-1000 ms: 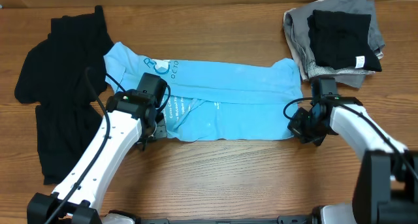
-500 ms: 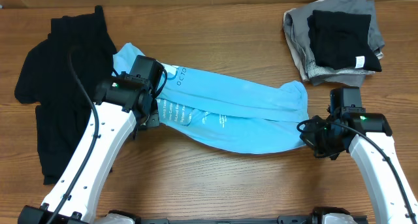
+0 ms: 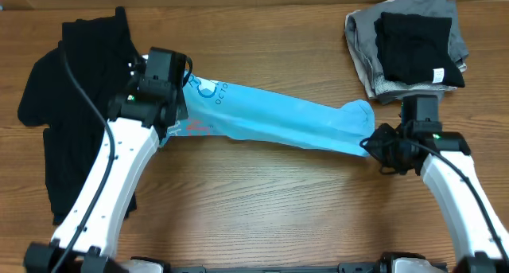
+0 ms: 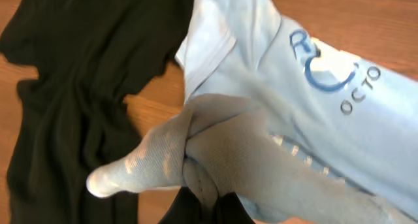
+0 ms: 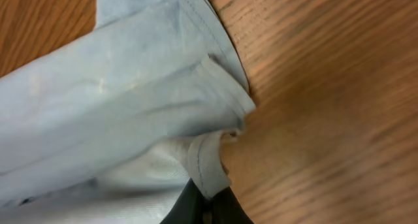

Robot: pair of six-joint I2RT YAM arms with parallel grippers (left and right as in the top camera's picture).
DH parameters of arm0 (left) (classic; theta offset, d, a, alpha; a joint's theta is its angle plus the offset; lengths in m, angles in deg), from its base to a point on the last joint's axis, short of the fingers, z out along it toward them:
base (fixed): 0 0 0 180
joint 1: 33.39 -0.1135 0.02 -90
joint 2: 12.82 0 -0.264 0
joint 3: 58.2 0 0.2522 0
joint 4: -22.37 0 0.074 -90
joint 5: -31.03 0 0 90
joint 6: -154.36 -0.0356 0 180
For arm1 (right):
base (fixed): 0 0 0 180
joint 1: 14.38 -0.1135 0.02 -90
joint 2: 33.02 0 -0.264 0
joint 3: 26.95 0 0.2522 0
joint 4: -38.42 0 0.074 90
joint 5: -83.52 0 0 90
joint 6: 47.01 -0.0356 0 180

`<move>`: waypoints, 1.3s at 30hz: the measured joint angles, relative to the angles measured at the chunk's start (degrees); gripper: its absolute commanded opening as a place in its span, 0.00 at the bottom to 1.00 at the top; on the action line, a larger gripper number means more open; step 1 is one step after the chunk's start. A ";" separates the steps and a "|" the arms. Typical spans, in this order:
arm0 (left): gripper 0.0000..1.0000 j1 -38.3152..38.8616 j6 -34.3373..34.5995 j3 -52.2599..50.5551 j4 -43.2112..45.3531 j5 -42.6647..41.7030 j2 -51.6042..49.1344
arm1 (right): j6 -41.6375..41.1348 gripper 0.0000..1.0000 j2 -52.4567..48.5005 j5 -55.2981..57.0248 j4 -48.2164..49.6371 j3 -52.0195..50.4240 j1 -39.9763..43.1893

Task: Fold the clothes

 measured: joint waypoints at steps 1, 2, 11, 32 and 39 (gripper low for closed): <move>0.04 0.00 -0.57 0.02 1.18 -0.02 -1.38 | 0.13 0.04 -1.53 0.02 1.22 0.00 0.02; 0.04 0.00 -0.92 0.04 2.34 0.00 -2.93 | 0.24 0.04 -2.54 0.04 1.97 0.00 0.02; 0.11 -1.53 -2.64 0.09 12.87 0.20 -18.05 | 2.19 0.13 -12.04 0.15 14.78 -0.04 0.02; 1.00 -2.64 -4.00 16.57 -3.78 -2.25 -23.74 | 8.63 0.93 -13.46 -0.46 13.49 -0.04 0.04; 1.00 -2.64 -6.12 28.57 -12.15 -5.27 -23.71 | 12.15 0.96 -15.98 -0.11 14.12 -0.04 0.04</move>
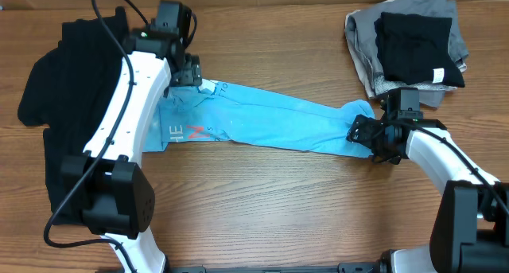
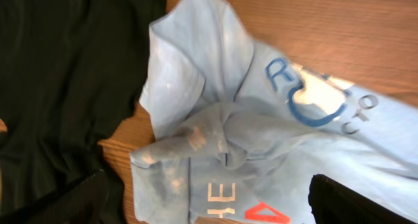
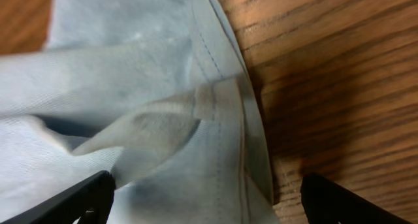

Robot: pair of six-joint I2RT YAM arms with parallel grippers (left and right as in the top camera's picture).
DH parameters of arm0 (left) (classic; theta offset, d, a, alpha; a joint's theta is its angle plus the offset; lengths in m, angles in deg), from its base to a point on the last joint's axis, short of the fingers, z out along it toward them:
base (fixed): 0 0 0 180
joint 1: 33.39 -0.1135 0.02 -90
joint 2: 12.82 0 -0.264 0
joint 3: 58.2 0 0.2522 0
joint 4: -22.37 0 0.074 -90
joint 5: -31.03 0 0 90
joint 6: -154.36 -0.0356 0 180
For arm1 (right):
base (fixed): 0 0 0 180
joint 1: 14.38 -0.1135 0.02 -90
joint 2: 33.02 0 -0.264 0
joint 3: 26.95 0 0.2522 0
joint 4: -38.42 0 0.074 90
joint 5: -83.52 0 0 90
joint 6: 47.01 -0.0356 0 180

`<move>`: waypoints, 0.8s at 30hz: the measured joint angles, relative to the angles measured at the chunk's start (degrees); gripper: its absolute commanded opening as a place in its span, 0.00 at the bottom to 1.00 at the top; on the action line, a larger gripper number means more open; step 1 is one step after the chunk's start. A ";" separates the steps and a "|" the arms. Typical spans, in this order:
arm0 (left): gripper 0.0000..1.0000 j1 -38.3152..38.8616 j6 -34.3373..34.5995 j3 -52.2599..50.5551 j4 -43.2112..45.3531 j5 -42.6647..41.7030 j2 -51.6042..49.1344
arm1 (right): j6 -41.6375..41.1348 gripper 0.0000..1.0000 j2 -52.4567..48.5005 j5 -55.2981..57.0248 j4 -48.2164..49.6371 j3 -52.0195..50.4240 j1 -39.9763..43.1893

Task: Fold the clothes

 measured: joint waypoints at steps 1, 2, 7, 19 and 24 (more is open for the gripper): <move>1.00 0.00 -0.26 0.90 -0.37 -0.20 0.00 | 0.28 0.96 -0.37 0.02 0.07 0.00 0.00; 1.00 0.00 -0.55 1.51 -0.55 -0.33 0.00 | 0.61 0.96 -0.83 0.04 0.28 0.00 0.00; 1.00 0.00 -1.68 1.95 -1.46 -0.81 0.00 | 1.81 0.96 -1.92 0.24 0.81 0.74 0.00; 1.00 0.00 -2.10 1.95 -1.64 -0.87 0.00 | 2.86 0.95 -4.00 0.83 3.63 2.32 0.00; 1.00 0.00 -2.10 1.95 -1.64 -0.90 0.00 | 3.17 0.84 -4.50 0.15 6.01 2.36 0.00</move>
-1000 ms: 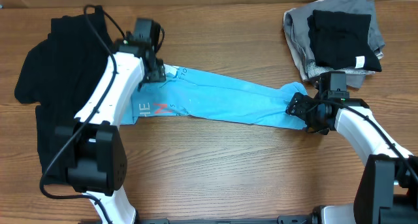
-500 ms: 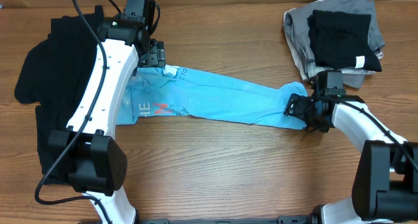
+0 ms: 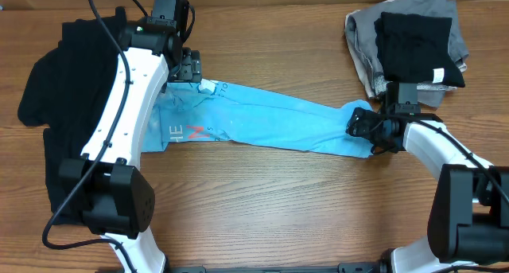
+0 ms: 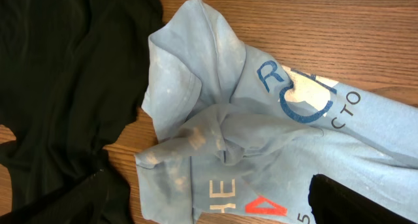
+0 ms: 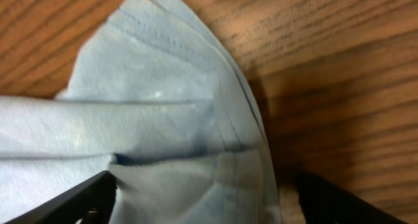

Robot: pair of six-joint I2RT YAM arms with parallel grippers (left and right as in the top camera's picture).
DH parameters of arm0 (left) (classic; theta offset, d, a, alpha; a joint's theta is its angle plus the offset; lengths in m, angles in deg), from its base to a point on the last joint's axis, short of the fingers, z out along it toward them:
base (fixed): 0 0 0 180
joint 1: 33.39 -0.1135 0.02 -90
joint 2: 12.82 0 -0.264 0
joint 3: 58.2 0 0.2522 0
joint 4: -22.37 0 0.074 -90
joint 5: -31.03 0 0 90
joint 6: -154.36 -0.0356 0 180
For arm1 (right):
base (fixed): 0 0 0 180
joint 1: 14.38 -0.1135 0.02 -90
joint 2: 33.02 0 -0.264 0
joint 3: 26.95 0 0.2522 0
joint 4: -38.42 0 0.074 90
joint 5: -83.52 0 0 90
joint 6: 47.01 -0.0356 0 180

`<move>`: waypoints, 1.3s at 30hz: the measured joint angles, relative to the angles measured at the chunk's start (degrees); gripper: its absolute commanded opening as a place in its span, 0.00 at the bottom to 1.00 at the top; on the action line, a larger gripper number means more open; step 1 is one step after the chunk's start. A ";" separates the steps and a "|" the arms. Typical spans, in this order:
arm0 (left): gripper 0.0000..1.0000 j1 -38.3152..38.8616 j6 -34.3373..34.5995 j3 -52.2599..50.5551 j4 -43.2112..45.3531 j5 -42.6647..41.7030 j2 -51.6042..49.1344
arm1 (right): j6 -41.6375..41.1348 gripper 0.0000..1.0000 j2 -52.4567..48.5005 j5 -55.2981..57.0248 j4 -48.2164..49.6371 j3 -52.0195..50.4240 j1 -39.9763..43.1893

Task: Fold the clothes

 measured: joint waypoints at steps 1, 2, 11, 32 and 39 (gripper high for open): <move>1.00 0.00 0.00 0.00 0.00 -0.02 0.00 | 0.26 0.79 -0.13 -0.15 0.13 0.00 0.00; 1.00 0.00 0.00 0.00 0.00 -0.07 0.00 | 0.20 0.75 -0.24 -0.22 0.28 0.00 0.00; 1.00 0.00 0.00 0.00 -0.50 -0.20 0.00 | 0.17 0.26 -1.36 -0.98 0.42 0.15 -0.83; 1.00 -2.19 -0.20 0.00 -0.63 -0.15 0.00 | -1.68 0.04 0.50 -7.89 -15.56 0.31 6.27; 1.00 -5.31 -0.20 0.00 -0.63 -0.17 0.00 | 1.55 0.04 5.95 -7.89 -25.66 4.35 13.20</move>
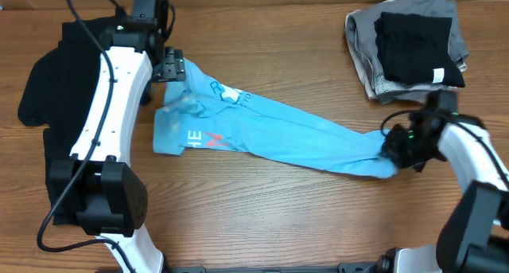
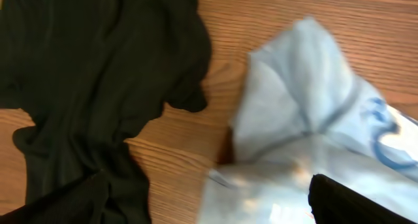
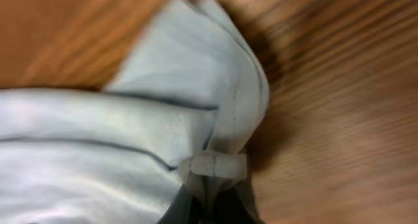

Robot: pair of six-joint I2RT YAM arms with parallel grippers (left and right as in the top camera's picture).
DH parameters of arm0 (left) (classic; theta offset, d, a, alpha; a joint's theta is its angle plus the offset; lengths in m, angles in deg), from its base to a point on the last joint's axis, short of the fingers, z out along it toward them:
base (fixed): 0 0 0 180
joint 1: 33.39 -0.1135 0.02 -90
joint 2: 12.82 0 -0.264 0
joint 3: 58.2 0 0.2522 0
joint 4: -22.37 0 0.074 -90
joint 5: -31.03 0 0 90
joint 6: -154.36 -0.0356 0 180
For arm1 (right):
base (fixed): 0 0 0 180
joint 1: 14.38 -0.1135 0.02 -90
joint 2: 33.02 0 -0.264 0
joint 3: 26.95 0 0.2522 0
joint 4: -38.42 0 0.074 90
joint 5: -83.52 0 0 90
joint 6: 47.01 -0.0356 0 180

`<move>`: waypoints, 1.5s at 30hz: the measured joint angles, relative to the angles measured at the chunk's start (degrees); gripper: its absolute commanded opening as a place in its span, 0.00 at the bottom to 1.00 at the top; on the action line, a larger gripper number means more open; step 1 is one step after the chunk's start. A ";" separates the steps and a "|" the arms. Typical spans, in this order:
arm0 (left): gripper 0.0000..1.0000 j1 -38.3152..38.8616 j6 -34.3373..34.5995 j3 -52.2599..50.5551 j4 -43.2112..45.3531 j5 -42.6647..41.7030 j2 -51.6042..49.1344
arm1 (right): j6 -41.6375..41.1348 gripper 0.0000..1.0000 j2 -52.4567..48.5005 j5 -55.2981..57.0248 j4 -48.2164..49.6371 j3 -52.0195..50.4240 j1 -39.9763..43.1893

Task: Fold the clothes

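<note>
A light blue shirt (image 1: 270, 134) with printed letters lies stretched in a narrow diagonal band across the wooden table (image 1: 262, 217). My right gripper (image 1: 395, 150) is shut on its right end, and the right wrist view shows a hem fold (image 3: 212, 165) pinched between the fingers of that gripper (image 3: 215, 208). My left gripper (image 1: 169, 66) hovers open over the shirt's upper left corner. In the blurred left wrist view, that gripper (image 2: 212, 201) has its dark fingers (image 2: 353, 198) spread wide over the blue shirt (image 2: 307, 119).
A crumpled black garment (image 1: 56, 90) fills the table's left side and shows beside the shirt as the black garment (image 2: 85, 67) in the left wrist view. At the back right sits a folded stack (image 1: 413, 42), black cloth on grey.
My right gripper was open at the shirt's right end and is now shut on it, nearer the front right. The shirt lies more slanted. The left gripper, still open, sits slightly further left.
First both grippers were shut on the blue shirt, which hung stretched between them. Then both were open and the shirt lay on the table, and it stayed so a moment later. Now the right gripper holds the right end again, shifted toward the front right.
</note>
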 measured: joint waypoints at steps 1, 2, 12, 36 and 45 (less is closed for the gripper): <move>1.00 -0.48 0.00 0.00 0.00 0.02 0.00 | 0.90 0.04 0.83 -0.02 -1.49 1.27 0.94; 1.00 -0.98 0.00 0.00 0.00 0.02 0.00 | 1.53 0.04 1.33 -0.02 -2.54 2.19 1.49; 1.00 -3.26 0.00 0.00 0.02 0.00 0.00 | 5.90 0.04 2.23 -2.01 -6.12 9.18 -0.76; 1.00 -3.26 0.00 0.00 0.63 -1.11 0.00 | -7.41 0.04 1.97 2.62 18.18 9.51 -40.00; 1.00 -3.26 0.00 0.00 1.11 -2.62 0.00 | -8.94 0.69 -6.43 0.74 22.64 9.79 -40.96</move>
